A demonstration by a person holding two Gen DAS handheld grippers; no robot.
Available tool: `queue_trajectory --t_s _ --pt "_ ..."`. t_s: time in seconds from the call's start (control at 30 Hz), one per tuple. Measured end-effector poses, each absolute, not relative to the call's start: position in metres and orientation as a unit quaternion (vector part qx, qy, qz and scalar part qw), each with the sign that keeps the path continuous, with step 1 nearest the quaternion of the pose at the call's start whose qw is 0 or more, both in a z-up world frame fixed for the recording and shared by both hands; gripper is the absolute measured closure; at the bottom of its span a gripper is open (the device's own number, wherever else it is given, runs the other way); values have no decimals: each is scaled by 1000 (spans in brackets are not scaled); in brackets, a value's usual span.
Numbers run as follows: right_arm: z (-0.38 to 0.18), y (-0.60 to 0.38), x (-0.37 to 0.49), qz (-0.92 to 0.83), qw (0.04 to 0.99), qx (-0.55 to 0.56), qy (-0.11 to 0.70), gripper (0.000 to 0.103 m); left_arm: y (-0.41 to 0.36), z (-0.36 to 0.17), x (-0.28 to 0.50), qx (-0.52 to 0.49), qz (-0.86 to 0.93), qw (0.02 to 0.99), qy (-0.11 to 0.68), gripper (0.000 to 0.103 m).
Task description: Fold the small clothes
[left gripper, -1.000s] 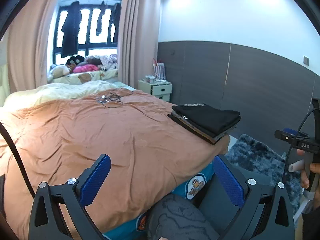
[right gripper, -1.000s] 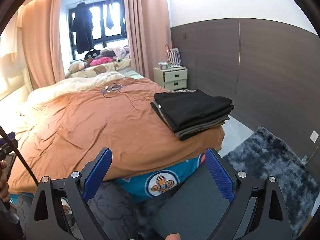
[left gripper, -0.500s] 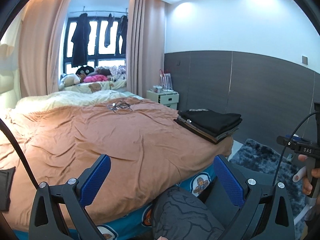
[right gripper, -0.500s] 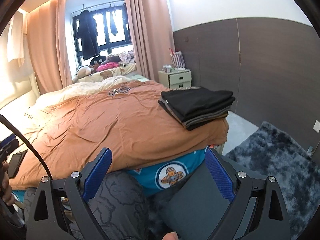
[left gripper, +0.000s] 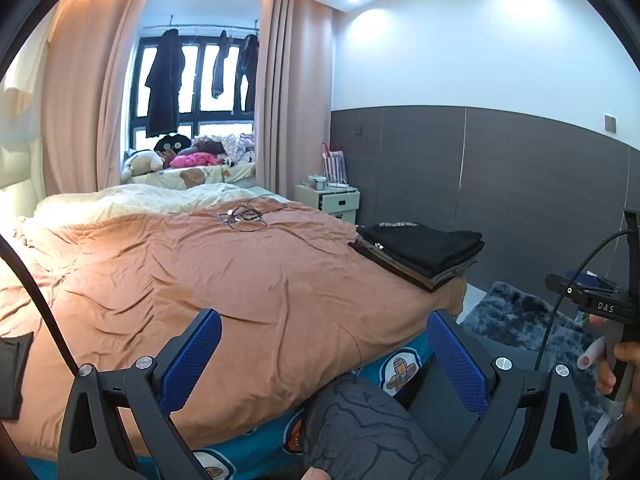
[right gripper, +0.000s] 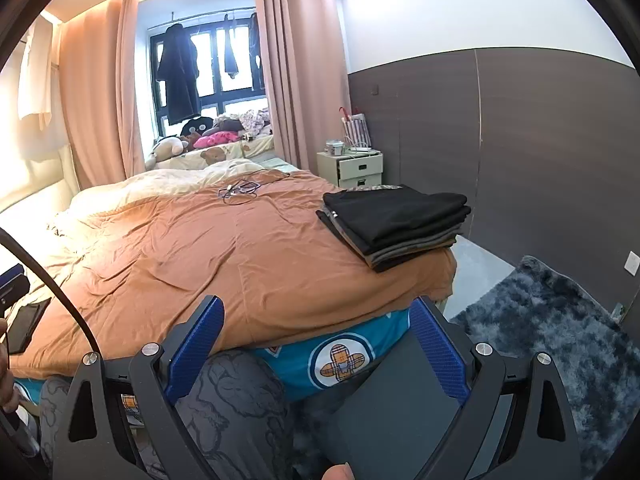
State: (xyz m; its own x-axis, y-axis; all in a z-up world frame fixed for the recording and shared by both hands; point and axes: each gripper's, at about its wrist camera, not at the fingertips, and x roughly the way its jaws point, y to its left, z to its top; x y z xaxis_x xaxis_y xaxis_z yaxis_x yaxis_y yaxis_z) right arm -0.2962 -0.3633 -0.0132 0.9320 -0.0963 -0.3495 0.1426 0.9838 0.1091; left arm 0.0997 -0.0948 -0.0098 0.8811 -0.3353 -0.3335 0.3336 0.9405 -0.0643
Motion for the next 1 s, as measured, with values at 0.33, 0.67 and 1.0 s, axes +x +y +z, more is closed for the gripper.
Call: queue_trajectory --t_s 0.33,0.67,1.0 --pt "-14 -361 -294 -60 981 63 175 9 -90 -12 96 -13 -166 971 174 0" --pt "-13 -356 -295 -51 981 57 176 9 -89 -12 93 -16 -164 971 172 0" --pt "-14 -354 -303 -46 982 58 176 9 -91 -14 87 -17 -160 972 170 0"
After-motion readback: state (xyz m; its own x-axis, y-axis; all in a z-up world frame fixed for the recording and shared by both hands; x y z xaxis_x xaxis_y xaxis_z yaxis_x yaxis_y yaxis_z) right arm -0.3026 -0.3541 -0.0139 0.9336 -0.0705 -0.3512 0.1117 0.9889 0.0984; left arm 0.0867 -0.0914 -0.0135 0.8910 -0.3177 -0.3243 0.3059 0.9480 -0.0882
